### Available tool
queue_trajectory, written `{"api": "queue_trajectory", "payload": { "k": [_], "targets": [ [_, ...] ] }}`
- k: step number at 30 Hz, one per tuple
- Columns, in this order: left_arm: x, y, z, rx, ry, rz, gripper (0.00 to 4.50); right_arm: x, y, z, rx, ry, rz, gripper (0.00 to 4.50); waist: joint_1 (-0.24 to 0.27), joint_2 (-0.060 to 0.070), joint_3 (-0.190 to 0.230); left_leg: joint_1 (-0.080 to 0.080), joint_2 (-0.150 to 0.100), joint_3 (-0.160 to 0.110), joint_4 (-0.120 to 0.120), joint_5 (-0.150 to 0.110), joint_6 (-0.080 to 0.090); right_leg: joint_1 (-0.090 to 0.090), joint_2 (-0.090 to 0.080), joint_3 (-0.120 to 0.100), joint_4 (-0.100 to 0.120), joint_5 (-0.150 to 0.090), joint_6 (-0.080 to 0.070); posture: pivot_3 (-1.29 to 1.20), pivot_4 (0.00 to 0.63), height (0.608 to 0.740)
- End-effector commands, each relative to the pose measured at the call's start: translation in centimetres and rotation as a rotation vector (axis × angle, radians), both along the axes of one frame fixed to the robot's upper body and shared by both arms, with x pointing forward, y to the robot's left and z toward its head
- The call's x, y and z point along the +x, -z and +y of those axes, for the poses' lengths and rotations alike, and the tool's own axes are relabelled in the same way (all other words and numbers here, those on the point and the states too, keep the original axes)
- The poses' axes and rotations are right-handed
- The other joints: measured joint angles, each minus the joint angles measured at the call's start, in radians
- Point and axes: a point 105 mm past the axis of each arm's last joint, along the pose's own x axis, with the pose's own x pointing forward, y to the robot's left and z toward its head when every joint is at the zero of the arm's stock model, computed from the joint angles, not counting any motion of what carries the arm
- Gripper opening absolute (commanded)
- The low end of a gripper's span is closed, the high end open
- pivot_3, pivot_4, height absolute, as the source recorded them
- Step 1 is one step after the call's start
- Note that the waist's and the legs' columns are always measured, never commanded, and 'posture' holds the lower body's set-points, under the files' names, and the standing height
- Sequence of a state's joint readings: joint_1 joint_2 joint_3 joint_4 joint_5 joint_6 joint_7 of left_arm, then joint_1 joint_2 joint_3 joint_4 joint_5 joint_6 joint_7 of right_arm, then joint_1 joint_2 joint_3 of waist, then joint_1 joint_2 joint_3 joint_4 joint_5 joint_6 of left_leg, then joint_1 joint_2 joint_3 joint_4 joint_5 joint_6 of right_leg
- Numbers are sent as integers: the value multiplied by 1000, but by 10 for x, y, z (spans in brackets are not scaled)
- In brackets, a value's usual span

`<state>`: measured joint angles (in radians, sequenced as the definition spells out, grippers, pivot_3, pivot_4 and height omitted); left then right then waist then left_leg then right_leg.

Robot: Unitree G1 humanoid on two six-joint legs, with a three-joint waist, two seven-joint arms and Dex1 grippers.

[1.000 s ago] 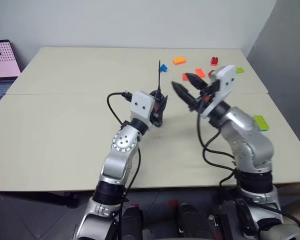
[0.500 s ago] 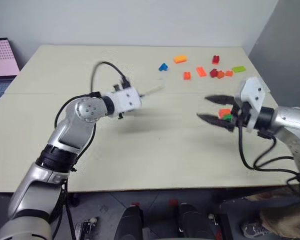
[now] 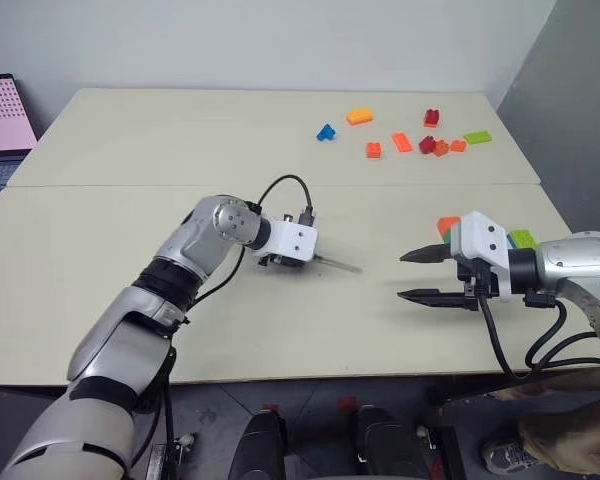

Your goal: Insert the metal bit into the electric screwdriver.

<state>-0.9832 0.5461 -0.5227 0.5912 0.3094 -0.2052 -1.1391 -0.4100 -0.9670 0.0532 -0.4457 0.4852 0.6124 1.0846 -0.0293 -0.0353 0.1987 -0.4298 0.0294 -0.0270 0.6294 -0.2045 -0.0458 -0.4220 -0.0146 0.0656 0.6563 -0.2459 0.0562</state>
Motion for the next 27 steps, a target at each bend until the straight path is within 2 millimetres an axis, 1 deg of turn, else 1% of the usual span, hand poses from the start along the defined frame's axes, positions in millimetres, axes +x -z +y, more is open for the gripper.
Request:
{"api": "queue_trajectory", "payload": {
  "k": [1, 3, 5, 6, 7, 8, 9, 10, 12, 13, 16, 21, 24, 27],
  "targets": [
    [0, -10, 0, -18, 14, 6, 3358, -2, -11, 1, 11, -7, -47, 2924, -1, 0, 0, 0, 0, 0, 0, 0, 0, 0, 0, 0, 0, 0, 0, 0, 150, 740],
    [1, -20, 4, -52, -6, 12, 3807, -2, -12, 0, 13, -4, -48, 2924, -1, 0, 0, 1, 0, 0, 0, 0, 0, 0, 0, 0, 2, 0, 0, 0, 150, 740],
    [0, -36, 8, -117, -37, 30, 4247, -1, -13, -1, 15, 1, -51, 2924, -2, 0, 0, 1, 0, 0, 1, 0, 0, 0, 0, 0, 3, 0, 0, 0, 150, 740],
    [-1, -40, 9, -132, -42, 36, 4480, -2, -13, -1, 15, 2, -51, 2924, -2, 0, 0, 1, 0, 0, 1, 0, 0, 0, 0, 0, 3, 0, 0, 0, 150, 740],
    [-1, -52, 14, -186, -70, 40, 4480, -1, -14, -3, 13, 8, -52, 2924, -3, 0, 0, 1, 0, 0, 1, 0, 0, 0, 0, 0, 4, 0, 0, 0, 150, 740],
    [-1, -70, 24, -272, -131, 59, 4480, 1, -14, -5, 10, 20, -55, 2924, -3, 0, 0, 2, 0, 0, 1, 0, 0, 0, 1, 0, 4, 0, 0, 0, 150, 740],
    [-2, -83, 33, -339, -174, 73, 4480, 3, -14, -8, 6, 28, -58, 2924, -4, 0, 0, 1, 0, 0, 1, 0, 0, 0, 1, 0, 4, 0, 0, 0, 150, 740],
    [-7, -92, 47, -390, -224, 108, 4480, 4, -15, -11, 3, 40, -61, 2924, -5, -1, 1, 2, 0, 0, 1, 0, 0, 0, 1, 0, 5, 0, 0, 0, 150, 740],
    [-18, -101, 67, -437, -285, 133, 4480, 7, -16, -15, 2, 54, -66, 2924, -14, -1, 1, 1, 1, 0, 1, 0, 0, -1, 1, 0, 5, 0, 0, 0, 150, 740],
    [-25, -104, 78, -453, -309, 132, 4480, 7, -17, -17, 0, 59, -70, 2924, -20, -1, 0, 2, 1, 0, 1, 0, 0, -1, 1, 0, 6, 0, -1, 0, 150, 740],
    [-45, -108, 95, -498, -350, 126, 4480, 10, -19, -22, -4, 68, -75, 2924, -23, 0, 0, 5, 1, 0, 0, 0, 0, 1, 1, 1, 7, -1, -2, 0, 150, 740],
    [-81, -100, 131, -534, -487, 158, 4480, 18, -22, -34, -19, 83, -76, 2924, -25, -1, 1, 5, 2, 0, 1, 0, 0, 1, 0, 0, 7, -1, -2, 0, 150, 740],
    [-96, -94, 141, -579, -548, 197, 4480, 22, -23, -40, -25, 90, -71, 2924, -23, -1, 1, 6, 2, 0, 1, 0, 0, 1, 0, 0, 7, -1, -2, 0, 150, 740],
    [-100, -88, 144, -610, -579, 217, 4480, 26, -23, -42, -25, 89, -69, 2924, -20, -1, 1, 8, 2, 1, 1, 0, 0, 2, 0, 1, 8, -2, -3, 0, 150, 740]
  ]
}}
